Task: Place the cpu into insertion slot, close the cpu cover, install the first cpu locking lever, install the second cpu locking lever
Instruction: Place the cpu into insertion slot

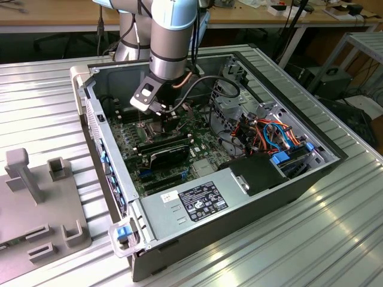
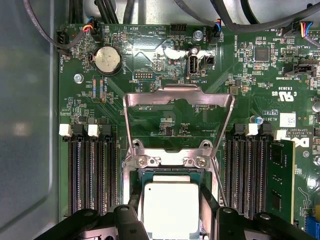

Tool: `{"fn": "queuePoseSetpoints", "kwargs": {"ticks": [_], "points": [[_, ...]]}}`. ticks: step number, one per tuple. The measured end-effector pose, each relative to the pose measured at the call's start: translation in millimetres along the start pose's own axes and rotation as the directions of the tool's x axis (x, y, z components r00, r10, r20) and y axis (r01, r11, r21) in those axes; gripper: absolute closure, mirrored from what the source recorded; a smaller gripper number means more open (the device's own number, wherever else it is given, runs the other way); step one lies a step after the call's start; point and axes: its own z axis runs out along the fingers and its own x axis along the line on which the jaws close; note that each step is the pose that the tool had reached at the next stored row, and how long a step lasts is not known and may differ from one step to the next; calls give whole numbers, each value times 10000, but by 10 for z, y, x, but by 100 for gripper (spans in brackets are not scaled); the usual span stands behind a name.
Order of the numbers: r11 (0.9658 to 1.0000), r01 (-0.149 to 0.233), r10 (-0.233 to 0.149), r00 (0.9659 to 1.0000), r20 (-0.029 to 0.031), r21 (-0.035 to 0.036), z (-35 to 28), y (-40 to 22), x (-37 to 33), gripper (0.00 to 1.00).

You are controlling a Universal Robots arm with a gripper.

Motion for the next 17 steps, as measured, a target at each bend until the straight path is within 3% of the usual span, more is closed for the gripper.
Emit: {"fn": "queuePoseSetpoints", "kwargs": {"ticks": [4,5,10,17], "points": [[10000,5,-5,10000,-10,-7,4,5,2,45],[10000,0,0,10000,-2,-1,1,2,0,39],[10000,-1,1,10000,-1,-1,-1,2,0,39],[10000,0,0,10000,3,36,-158,6,-2,39]]}}
